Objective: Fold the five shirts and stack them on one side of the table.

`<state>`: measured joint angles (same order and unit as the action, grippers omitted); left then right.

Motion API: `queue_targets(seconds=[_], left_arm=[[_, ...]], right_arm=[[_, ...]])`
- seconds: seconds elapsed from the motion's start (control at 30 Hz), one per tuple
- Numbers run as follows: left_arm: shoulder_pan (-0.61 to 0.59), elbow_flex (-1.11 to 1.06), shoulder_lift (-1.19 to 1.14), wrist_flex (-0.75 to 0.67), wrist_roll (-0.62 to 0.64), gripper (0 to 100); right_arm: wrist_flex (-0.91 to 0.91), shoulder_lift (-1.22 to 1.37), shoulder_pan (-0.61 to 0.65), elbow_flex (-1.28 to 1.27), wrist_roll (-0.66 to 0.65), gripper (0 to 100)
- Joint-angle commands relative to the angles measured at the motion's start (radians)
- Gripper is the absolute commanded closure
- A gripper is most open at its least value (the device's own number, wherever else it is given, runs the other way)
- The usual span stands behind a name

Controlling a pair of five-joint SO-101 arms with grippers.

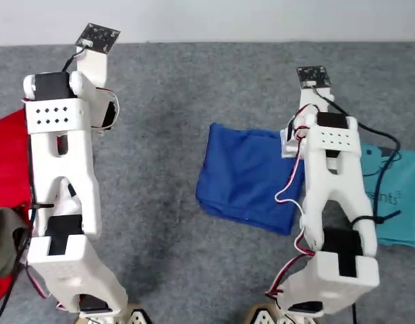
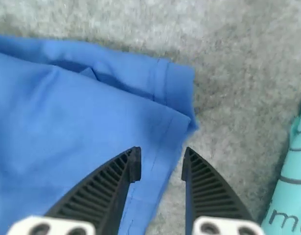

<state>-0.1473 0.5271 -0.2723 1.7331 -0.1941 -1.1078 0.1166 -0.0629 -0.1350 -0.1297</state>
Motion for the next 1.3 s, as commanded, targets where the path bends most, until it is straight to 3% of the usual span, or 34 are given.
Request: queue_targets(seconds=[0.0,0.4,0.57,0.83,1.1,1.27], left_arm=[[-0.002,0.039,0.055,0.02,-0.009,99],[0.0,0.039,0.055,0.02,-0.012,99],[0.0,0.039,0.055,0.02,-0.012,99],[0.0,0.039,0.055,0.02,-0.012,99],[0.0,0.039,0.055,0.02,-0.012,99],[0.0,0.039,0.055,0.02,-0.014,99]], right_arm=[[-0.016,-0.001,-0.019,0.06,0.009,85.3],[0.015,0.108,0.007,0.06,0.011,85.9],[0.008,0.12,0.028,0.086,0.003,98.6],[-0.061,0.113,-0.002,0.175,-0.002,99.0],[-0.081,0.124,-0.016,0.321,-0.123,99.0],[0.035,0.124,-0.013,0.334,-0.183,99.0]])
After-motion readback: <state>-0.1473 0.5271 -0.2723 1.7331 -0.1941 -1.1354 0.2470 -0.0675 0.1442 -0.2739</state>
